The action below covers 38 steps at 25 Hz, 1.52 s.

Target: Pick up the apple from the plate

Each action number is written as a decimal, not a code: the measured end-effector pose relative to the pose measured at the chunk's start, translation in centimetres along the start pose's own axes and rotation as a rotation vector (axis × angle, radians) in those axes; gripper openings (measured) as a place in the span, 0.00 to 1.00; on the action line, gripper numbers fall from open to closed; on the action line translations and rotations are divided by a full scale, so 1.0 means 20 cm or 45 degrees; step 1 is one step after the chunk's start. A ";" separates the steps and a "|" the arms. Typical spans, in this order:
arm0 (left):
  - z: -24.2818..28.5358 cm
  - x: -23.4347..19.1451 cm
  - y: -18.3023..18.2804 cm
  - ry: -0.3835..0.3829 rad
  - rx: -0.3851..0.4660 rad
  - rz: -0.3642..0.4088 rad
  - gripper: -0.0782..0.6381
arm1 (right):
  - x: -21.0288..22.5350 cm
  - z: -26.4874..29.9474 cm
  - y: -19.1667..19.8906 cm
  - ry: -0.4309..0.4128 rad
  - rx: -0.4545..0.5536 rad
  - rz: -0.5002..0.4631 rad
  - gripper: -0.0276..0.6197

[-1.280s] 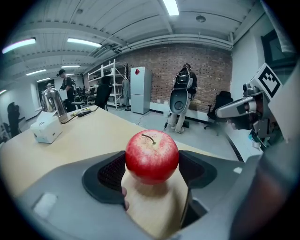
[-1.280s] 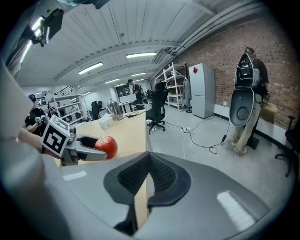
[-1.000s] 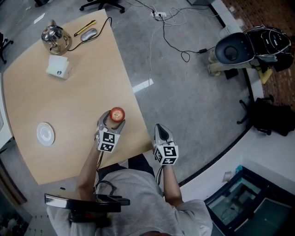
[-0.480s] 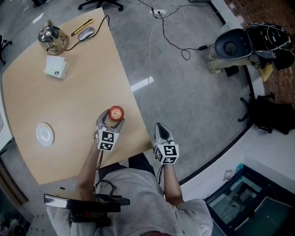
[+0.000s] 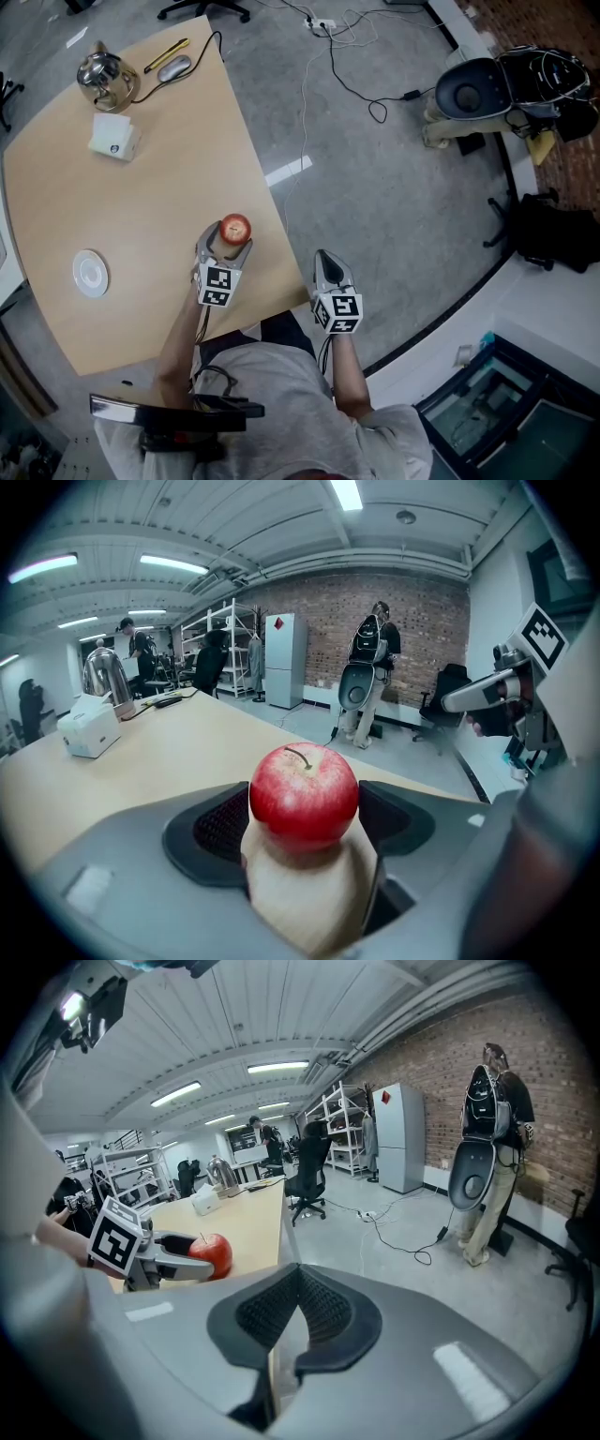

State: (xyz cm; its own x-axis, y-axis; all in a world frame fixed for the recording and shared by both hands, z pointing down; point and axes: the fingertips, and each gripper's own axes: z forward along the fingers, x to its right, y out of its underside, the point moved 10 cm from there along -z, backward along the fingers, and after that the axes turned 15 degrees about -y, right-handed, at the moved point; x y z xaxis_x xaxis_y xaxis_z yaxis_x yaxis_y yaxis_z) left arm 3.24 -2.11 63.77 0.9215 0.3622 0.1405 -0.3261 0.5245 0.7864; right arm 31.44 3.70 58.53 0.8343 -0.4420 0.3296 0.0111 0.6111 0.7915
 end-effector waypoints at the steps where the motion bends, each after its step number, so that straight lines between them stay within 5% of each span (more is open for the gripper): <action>1: 0.00 0.00 0.00 -0.002 0.010 -0.001 0.66 | 0.00 0.00 0.00 0.000 0.001 0.000 0.05; 22: -0.13 -0.03 -0.04 -0.053 0.054 0.031 0.64 | -0.08 0.00 -0.02 -0.037 0.042 -0.030 0.05; 38: -0.43 -0.10 -0.09 -0.165 0.154 -0.025 0.47 | -0.23 0.06 -0.09 -0.145 0.070 -0.114 0.05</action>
State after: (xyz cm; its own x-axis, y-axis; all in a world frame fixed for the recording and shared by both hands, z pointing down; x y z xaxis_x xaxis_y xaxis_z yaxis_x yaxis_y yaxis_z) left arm 0.23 2.93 56.96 0.9495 0.2465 0.1944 -0.2870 0.4312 0.8554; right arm 26.85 3.83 56.19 0.7634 -0.5667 0.3098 0.0502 0.5303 0.8463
